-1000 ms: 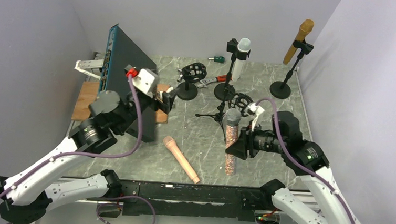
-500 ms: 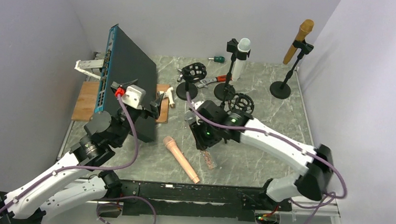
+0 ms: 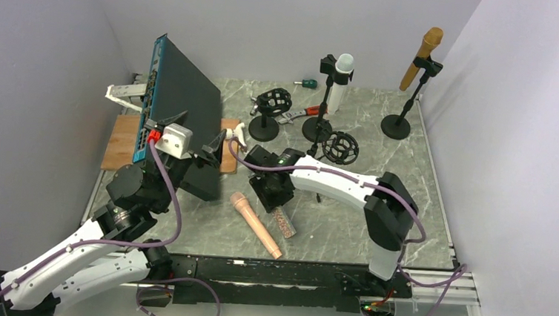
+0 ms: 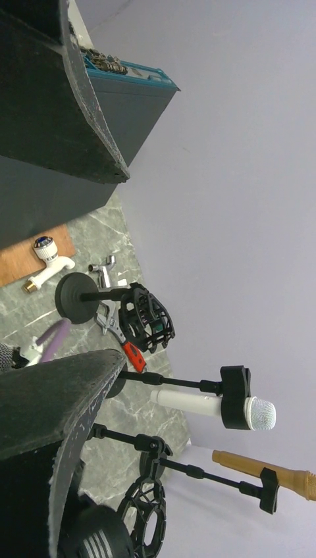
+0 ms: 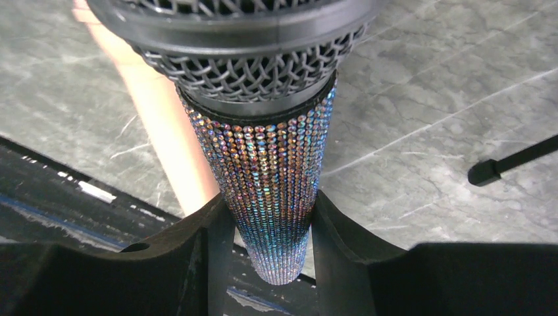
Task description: Remove the microphone from the stand
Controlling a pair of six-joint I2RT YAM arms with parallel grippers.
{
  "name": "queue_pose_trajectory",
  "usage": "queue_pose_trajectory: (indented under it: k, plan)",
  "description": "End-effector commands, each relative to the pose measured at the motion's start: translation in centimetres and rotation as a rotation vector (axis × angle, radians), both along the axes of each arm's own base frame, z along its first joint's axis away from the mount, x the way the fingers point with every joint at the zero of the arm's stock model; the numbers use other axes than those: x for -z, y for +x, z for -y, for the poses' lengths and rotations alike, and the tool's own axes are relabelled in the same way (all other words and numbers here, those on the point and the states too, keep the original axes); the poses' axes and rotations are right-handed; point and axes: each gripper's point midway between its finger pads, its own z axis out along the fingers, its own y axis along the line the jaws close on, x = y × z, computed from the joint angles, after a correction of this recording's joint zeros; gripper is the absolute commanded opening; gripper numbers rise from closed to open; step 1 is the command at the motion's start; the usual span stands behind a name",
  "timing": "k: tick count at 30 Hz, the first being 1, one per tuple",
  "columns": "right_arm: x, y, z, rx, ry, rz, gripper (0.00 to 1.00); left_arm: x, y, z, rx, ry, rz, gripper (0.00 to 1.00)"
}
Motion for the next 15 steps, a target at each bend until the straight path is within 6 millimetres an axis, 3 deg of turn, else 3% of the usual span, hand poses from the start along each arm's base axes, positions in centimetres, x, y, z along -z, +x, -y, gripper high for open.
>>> queue_pose_trajectory:
  k: [1, 8, 15]
  plan:
    - [0.8, 0.2, -0.7, -0.009, -0.032, -0.017, 0.06, -1.0, -0.2, -0.6, -0.024, -0.021, 0.034, 1.00]
    - [2.7, -0.2, -0.8, -0.052, -0.049, -0.048, 0.09, -0.7, 0.0, -0.5, -0.029, -0.006, 0.033, 0.99]
    - [4.5, 0.4, -0.8, -0.072, -0.099, -0.050, 0.20, -0.6, 0.0, -0.4, -0.030, -0.003, 0.038, 0.99]
